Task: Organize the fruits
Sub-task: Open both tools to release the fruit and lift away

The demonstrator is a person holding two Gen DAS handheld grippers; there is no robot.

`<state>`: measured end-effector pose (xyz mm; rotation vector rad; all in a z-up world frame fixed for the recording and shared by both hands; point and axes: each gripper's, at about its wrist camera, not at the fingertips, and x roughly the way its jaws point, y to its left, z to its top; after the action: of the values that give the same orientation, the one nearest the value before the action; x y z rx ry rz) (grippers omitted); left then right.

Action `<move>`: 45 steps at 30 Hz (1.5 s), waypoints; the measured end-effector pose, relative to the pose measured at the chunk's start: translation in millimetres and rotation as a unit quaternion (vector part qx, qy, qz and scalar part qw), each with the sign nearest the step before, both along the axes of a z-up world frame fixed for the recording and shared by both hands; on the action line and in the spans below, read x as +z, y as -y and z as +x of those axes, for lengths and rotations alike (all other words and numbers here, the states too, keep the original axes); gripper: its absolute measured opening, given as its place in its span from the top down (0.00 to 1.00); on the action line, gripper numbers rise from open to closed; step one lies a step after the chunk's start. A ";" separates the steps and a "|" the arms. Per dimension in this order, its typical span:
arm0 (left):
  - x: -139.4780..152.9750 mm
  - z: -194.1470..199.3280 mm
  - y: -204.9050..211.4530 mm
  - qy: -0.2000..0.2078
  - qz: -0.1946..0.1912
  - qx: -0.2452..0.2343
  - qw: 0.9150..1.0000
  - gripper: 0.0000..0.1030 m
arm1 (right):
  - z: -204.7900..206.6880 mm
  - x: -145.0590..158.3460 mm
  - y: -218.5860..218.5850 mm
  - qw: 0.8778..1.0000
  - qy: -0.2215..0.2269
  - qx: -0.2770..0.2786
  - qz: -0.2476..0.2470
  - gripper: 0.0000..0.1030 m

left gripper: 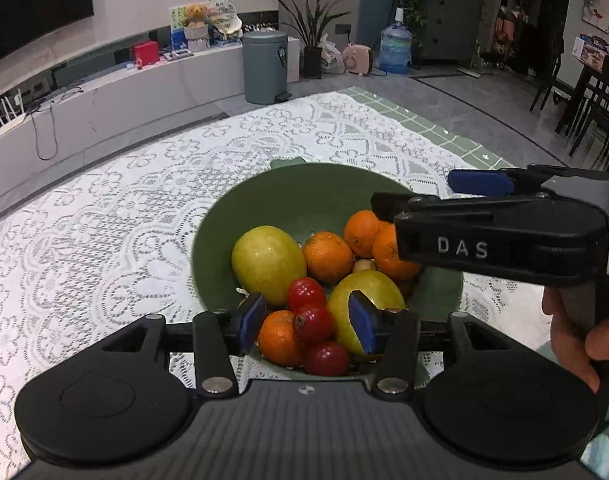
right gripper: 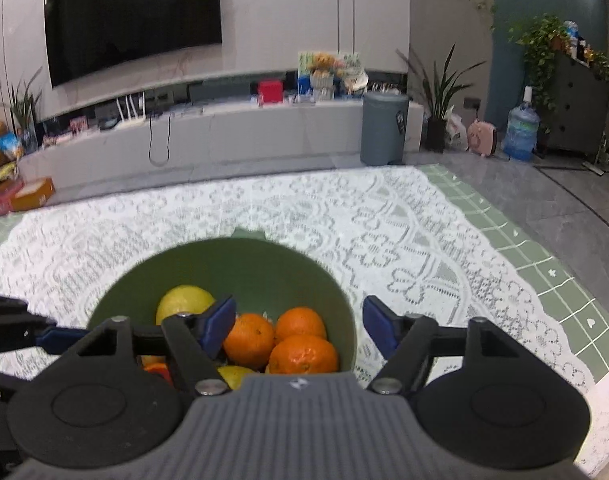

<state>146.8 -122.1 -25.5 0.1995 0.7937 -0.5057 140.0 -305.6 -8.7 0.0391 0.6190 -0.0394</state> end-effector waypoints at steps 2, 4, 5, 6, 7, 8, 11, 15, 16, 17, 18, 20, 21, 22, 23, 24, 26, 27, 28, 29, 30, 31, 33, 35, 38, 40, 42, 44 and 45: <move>5.8 -6.1 -2.8 0.008 -0.003 0.009 1.000 0.42 | -7.9 5.3 -0.3 1.000 0.021 -0.002 -0.001 0.24; 12.8 -11.7 -7.4 0.015 -0.006 0.021 1.000 0.42 | -17.2 11.2 -0.7 0.999 0.043 -0.003 -0.002 0.20; 16.7 -14.6 -10.6 0.018 -0.008 0.028 0.999 0.42 | -23.2 14.8 -1.0 0.998 0.056 -0.002 -0.001 0.17; 20.2 -17.0 -13.3 0.021 -0.011 0.034 0.999 0.42 | -27.5 17.6 -1.6 0.998 0.063 -0.002 0.002 0.16; 24.1 -20.2 -16.9 0.025 -0.016 0.042 0.999 0.42 | -32.4 20.5 -1.9 0.997 0.071 -0.001 0.005 0.16; 27.8 -23.1 -20.7 0.028 -0.021 0.048 0.998 0.42 | -37.6 23.4 -1.9 0.997 0.080 -0.001 0.010 0.16; 37.3 -34.3 -33.0 0.051 -0.035 0.069 0.996 0.37 | -53.8 31.8 -0.7 0.994 0.101 -0.008 0.031 0.16; 48.2 -50.4 -48.7 0.087 -0.046 0.104 0.990 0.33 | -74.5 39.5 2.6 0.991 0.114 -0.016 0.075 0.15; 50.5 -54.4 -51.3 0.096 -0.048 0.107 0.988 0.31 | -79.3 40.4 2.0 0.990 0.114 -0.015 0.080 0.15; 52.9 -60.4 -53.8 0.107 -0.050 0.109 0.987 0.29 | -84.4 41.3 0.5 0.990 0.115 -0.013 0.083 0.15; 55.2 -66.2 -55.7 0.119 -0.051 0.111 0.985 0.27 | -88.9 42.3 -1.8 0.990 0.116 -0.011 0.082 0.14; 58.9 -75.8 -58.5 0.137 -0.050 0.118 0.982 0.20 | -98.3 45.2 -7.5 0.990 0.121 -0.005 0.078 0.13; 60.7 -80.7 -59.4 0.146 -0.049 0.123 0.980 0.18 | -102.7 47.0 -9.9 0.989 0.123 -0.001 0.078 0.12; 62.3 -85.0 -60.5 0.154 -0.049 0.128 0.979 0.15 | -107.5 49.0 -12.0 0.989 0.126 0.002 0.079 0.12; 63.8 -89.0 -61.7 0.162 -0.048 0.133 0.977 0.14 | -112.2 51.2 -13.5 0.988 0.129 0.005 0.081 0.10; 65.3 -92.8 -63.6 0.168 -0.047 0.139 0.975 0.14 | -116.5 53.1 -14.5 0.988 0.132 0.008 0.082 0.09; 66.4 -100.1 -68.2 0.181 -0.046 0.153 0.970 0.11 | -126.3 57.5 -18.6 0.987 0.138 0.017 0.082 0.06; 66.8 -102.7 -69.8 0.187 -0.045 0.162 0.968 0.11 | -131.8 59.1 -21.3 0.987 0.140 0.021 0.080 0.05; 66.6 -104.8 -71.2 0.191 -0.044 0.171 0.966 0.10 | -135.9 61.0 -23.2 0.986 0.143 0.026 0.076 0.04; 66.1 -106.2 -72.5 0.194 -0.042 0.179 0.964 0.10 | -140.5 62.3 -25.8 0.986 0.145 0.031 0.072 0.04; 65.0 -107.8 -74.0 0.197 -0.040 0.184 0.962 0.10 | -144.7 63.2 -29.1 0.986 0.147 0.037 0.066 0.04; 63.8 -109.4 -75.0 0.199 -0.038 0.189 0.961 0.10 | -148.0 63.7 -32.6 0.986 0.147 0.042 0.061 0.04; 60.8 -112.4 -77.6 0.199 -0.034 0.199 0.959 0.09 | -155.7 64.4 -38.4 0.986 0.149 0.050 0.049 0.04; 57.1 -113.6 -79.0 0.198 -0.030 0.209 0.957 0.07 | -160.2 64.1 -42.2 0.986 0.151 0.052 0.038 0.04; 49.7 -115.8 -81.4 0.188 -0.017 0.224 0.956 0.01 | -166.5 61.6 -45.2 0.988 0.147 0.051 0.025 0.04; 44.8 -115.4 -82.1 0.175 -0.007 0.232 0.957 0.01 | -167.2 55.8 -47.1 0.989 0.140 0.050 0.011 0.04; 40.3 -113.3 -83.7 0.163 -0.004 0.237 0.958 0.01 | -166.2 47.8 -50.0 0.990 0.132 0.049 -0.010 0.04; 35.2 -112.5 -84.7 0.153 -0.003 0.237 0.960 0.01 | -164.4 39.2 -53.0 0.991 0.122 0.051 -0.027 0.04; 33.1 -112.6 -85.5 0.150 -0.002 0.237 0.960 0.01 | -162.6 35.6 -53.7 0.991 0.117 0.053 -0.031 0.04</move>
<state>34.2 -36.6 7.5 0.0738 0.5179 -0.0200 -22.6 -251.9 26.9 -0.0481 0.3839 0.0478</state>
